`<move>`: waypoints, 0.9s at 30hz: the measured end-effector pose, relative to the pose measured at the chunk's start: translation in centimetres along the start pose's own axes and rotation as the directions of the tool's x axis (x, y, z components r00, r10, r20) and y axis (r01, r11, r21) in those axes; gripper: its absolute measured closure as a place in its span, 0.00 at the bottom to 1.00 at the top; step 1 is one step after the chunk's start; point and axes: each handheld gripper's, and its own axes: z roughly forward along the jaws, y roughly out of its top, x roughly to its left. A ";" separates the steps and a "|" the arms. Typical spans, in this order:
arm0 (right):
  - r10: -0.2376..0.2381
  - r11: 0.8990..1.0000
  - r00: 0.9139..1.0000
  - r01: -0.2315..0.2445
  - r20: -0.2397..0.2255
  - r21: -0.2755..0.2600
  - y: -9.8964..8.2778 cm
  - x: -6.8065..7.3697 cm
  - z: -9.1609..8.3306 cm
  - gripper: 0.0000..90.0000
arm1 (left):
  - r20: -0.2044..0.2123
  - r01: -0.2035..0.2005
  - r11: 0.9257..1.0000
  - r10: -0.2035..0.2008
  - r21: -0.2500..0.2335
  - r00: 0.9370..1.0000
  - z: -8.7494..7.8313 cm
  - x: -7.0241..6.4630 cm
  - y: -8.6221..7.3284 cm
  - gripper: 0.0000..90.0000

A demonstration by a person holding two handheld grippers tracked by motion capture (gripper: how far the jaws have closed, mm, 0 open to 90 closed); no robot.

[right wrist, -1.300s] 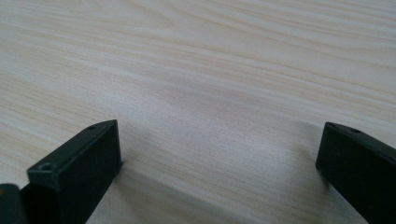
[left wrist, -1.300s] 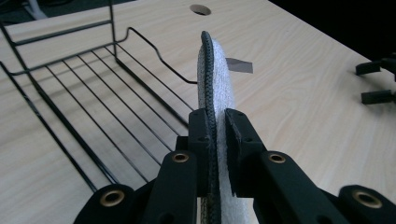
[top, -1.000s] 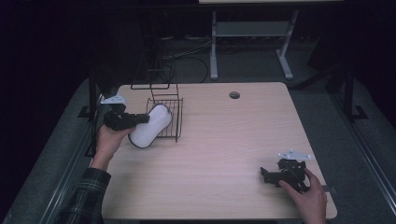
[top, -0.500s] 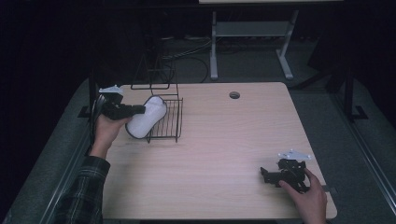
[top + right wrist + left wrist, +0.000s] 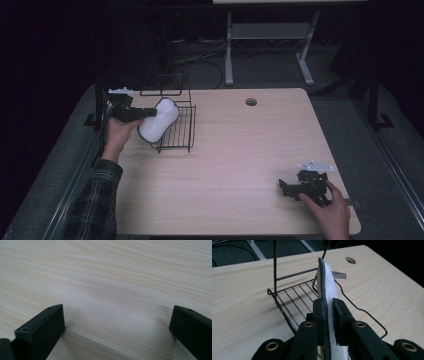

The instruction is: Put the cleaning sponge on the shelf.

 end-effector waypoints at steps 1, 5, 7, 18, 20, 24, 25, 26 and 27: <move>0.000 1.000 1.000 0.000 0.000 0.000 0.0 0.0 0.0 0.00 | 0.002 0.004 1.000 -0.004 0.000 1.000 0.2 0.1 0.0 0.90; -0.001 1.000 1.000 0.001 0.000 0.000 0.0 0.0 0.0 0.00 | 0.007 0.033 0.999 -0.033 -0.006 0.999 1.0 0.2 -0.3 0.90; 0.000 1.000 1.000 0.000 0.000 0.000 0.0 0.0 0.0 0.00 | 0.004 0.020 1.000 -0.020 0.003 1.000 1.3 0.3 -0.3 0.89; 0.000 1.000 1.000 0.000 0.000 0.000 0.0 0.0 0.0 0.00 | -0.010 0.017 1.000 -0.017 0.015 1.000 2.1 0.6 -0.5 0.88; 0.000 1.000 1.000 0.000 0.000 0.000 0.0 0.0 0.0 0.00 | -0.015 0.017 1.000 -0.016 0.016 1.000 2.2 0.7 -0.5 0.88; 0.000 1.000 1.000 0.000 0.000 0.000 0.0 0.0 0.0 0.00 | -0.031 0.023 1.000 -0.022 0.021 0.999 2.2 0.9 -0.7 0.86; 0.000 1.000 1.000 0.000 0.000 0.000 0.0 0.0 0.0 0.00 | -0.035 0.022 1.000 -0.021 0.021 0.999 2.3 0.9 -0.7 0.85; -0.001 1.000 1.000 0.001 0.000 0.000 0.0 0.0 0.0 0.00 | -0.043 0.014 1.000 -0.013 0.024 0.999 2.3 1.0 -0.7 0.85; -0.001 1.000 1.000 0.001 0.000 0.000 0.0 0.0 0.0 0.00 | -0.048 0.013 1.000 -0.012 0.024 0.999 2.3 1.0 -0.7 0.84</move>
